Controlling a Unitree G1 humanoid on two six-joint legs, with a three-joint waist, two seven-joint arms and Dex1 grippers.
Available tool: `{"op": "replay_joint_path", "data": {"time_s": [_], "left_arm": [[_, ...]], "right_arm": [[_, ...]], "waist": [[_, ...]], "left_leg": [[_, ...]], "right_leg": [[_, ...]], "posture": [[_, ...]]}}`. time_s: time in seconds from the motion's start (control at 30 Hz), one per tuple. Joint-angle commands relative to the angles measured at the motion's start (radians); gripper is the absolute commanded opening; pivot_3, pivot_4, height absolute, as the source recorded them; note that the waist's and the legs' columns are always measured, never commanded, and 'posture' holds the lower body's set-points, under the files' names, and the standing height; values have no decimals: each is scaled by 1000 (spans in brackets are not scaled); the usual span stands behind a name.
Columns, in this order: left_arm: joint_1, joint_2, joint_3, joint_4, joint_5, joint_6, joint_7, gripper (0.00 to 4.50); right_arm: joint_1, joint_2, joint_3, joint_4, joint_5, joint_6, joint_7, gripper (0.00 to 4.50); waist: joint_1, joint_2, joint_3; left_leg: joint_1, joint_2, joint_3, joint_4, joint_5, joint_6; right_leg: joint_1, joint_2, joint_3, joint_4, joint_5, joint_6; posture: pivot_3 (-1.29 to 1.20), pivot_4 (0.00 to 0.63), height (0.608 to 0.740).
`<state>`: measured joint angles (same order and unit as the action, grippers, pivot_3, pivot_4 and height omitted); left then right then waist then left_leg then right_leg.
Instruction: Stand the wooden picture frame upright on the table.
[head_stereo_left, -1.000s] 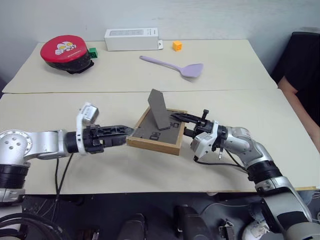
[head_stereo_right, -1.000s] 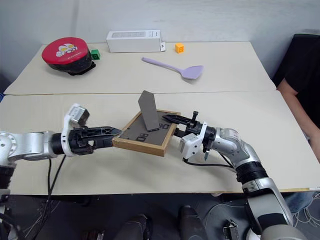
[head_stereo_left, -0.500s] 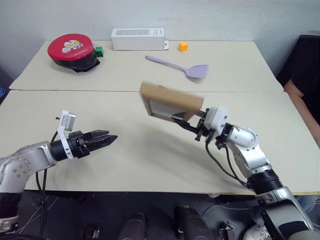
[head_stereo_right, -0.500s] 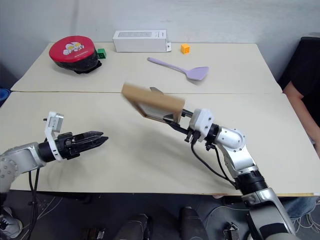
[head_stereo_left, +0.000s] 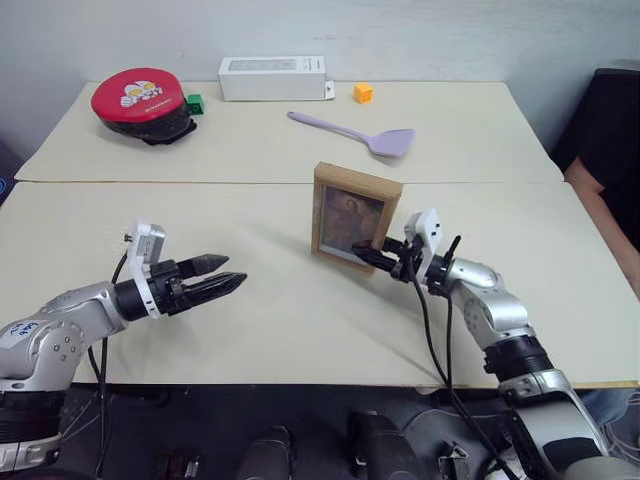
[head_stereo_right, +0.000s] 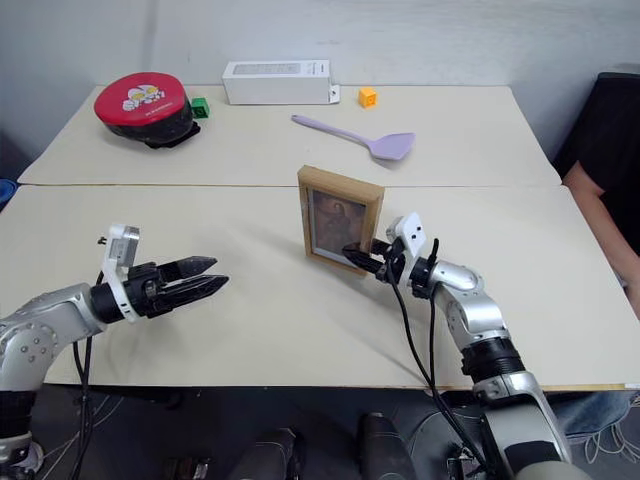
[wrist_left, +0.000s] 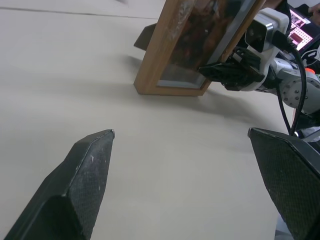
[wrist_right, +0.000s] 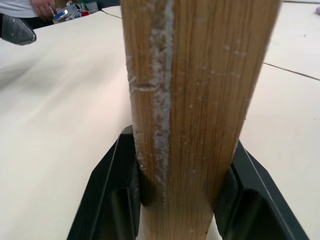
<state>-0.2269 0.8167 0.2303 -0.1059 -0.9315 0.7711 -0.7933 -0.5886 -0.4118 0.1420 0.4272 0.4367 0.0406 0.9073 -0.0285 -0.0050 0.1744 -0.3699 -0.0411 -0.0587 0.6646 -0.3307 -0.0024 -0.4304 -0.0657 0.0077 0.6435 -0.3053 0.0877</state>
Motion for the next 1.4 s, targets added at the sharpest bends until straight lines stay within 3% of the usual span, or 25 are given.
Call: {"op": "replay_joint_path", "data": {"time_s": [0.03, 0.2, 0.43, 0.53, 1.07, 1.23, 1.4], "left_arm": [[-11, -8, 36, -2, 24, -25, -25, 4500], [-3, -11, 31, 0, 72, -62, -62, 4500], [7, -18, 28, 7, 131, -100, -95, 4500], [9, -24, 31, 11, 142, -107, -102, 4500], [23, -42, 31, 38, 194, -142, -133, 4500], [46, -31, 44, 41, 233, -182, -146, 4500], [132, 6, 54, 76, 361, -351, -191, 4500]], "right_arm": [[-6, 14, -28, 42, -39, -26, 24, 1314], [-11, 46, -75, 57, -17, 39, 28, 1314], [4, 49, -89, -11, -24, 45, 90, 3668], [15, 46, -89, -35, -28, 37, 112, 4466], [68, 7, -94, -76, -65, -1, 188, 4466], [143, -66, -107, -169, -45, 25, 256, 4466], [266, -178, -183, -244, -54, -51, 285, 4466]], "waist": [[0, 0, 0], [0, 0, 0], [1, 0, 0], [1, 0, 0], [1, 0, 0], [2, 0, 0], [4, 0, 0]], "left_leg": [[0, 0, 0, 0, 0, 0], [1, 0, 0, 0, 0, 0], [0, 0, 0, 0, 0, 0], [0, 0, 0, 0, 0, 0], [0, 0, 0, 0, 0, 0], [0, 0, 0, 0, 0, 0], [0, 0, 0, 0, -1, 0]], "right_leg": [[0, 0, 0, 0, 0, 0], [1, 0, 0, 0, 0, 0], [0, 0, 0, 0, 0, 0], [0, 0, 0, 0, 0, 0], [0, 0, 0, 0, 0, 0], [0, 0, 0, 0, 0, 0], [0, 0, 0, -2, 0, 0]], "posture": [[0, 150, 740], [0, 150, 740], [0, 150, 740], [0, 150, 740], [0, 150, 740], [0, 150, 740], [0, 150, 740]]}}
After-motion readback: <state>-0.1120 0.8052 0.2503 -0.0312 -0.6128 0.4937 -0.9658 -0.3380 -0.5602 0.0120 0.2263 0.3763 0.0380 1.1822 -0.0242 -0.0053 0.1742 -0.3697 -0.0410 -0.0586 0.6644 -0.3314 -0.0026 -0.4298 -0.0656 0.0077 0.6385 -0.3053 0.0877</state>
